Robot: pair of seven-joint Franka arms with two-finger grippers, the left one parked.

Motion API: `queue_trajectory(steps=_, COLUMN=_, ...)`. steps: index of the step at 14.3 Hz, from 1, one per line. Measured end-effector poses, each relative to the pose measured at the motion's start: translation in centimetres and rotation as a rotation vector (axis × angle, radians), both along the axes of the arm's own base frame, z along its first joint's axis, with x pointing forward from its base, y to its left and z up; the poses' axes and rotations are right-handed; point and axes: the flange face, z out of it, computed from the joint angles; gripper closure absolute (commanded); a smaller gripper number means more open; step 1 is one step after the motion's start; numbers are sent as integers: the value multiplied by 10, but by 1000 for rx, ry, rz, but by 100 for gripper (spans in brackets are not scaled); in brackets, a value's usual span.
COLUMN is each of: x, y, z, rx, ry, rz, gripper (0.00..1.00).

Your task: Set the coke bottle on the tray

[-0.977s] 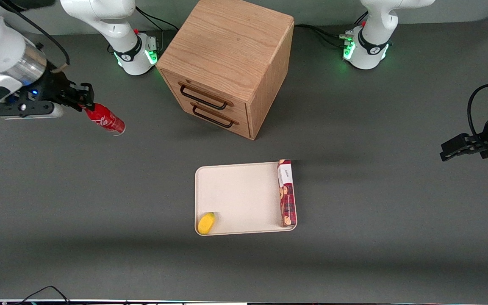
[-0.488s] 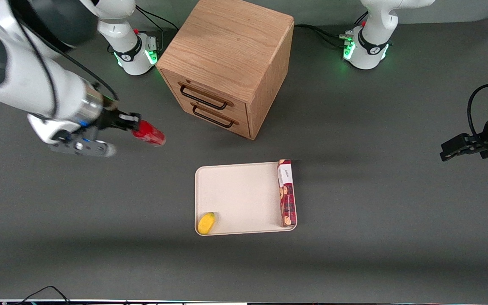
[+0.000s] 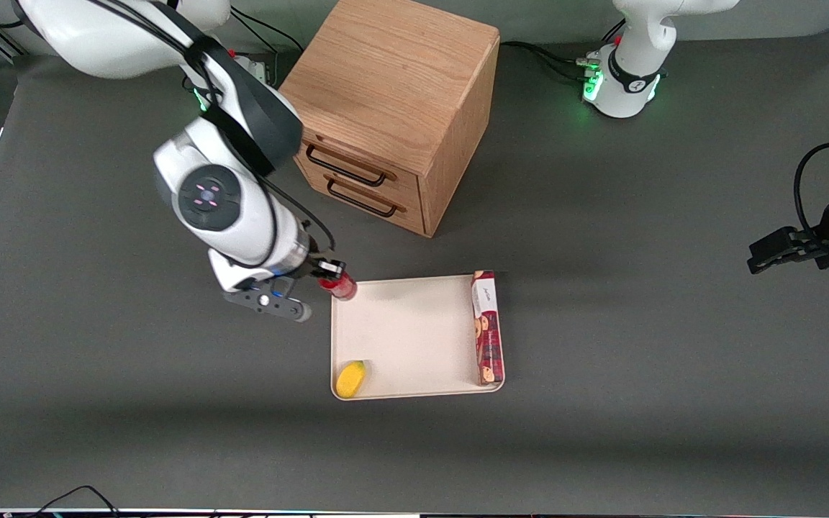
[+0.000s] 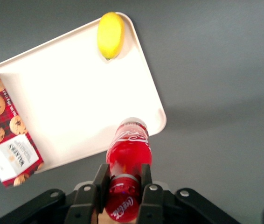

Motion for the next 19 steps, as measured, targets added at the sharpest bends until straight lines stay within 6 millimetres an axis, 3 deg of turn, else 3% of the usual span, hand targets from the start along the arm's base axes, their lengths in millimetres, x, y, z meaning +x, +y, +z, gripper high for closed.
queue_trajectory(steps=4, x=0, y=12, z=-58, rx=-85, ry=-40, rz=-45, gripper=97)
queue_trajectory(steps=5, x=1, y=16, z=-68, rx=-90, ry=-47, rz=-51, gripper=86)
queue_trajectory(steps=6, x=1, y=19, z=-77, rx=-92, ry=-48, rz=-53, gripper=58)
queue_trajectory(steps=7, x=1, y=20, z=-82, rx=-89, ry=-46, rz=-53, gripper=1)
queue_trajectory(steps=10, x=4, y=21, z=-76, rx=-79, ry=-56, rz=-57, gripper=0)
queue_trajectory(steps=12, x=3, y=23, z=-46, rx=-80, ry=-73, rz=-54, gripper=0)
queue_trajectory(steps=13, x=0, y=21, z=-20, rx=-103, ry=-82, rz=-43, gripper=0)
queue_trajectory(steps=15, x=-18, y=9, z=58, rx=-149, ry=-98, rz=3, gripper=0)
queue_trajectory(steps=17, x=-49, y=-22, z=145, rx=-139, ry=-64, rz=63, gripper=0)
queue_trajectory(steps=19, x=-77, y=-78, z=214, rx=-134, ry=-47, rz=115, gripper=0)
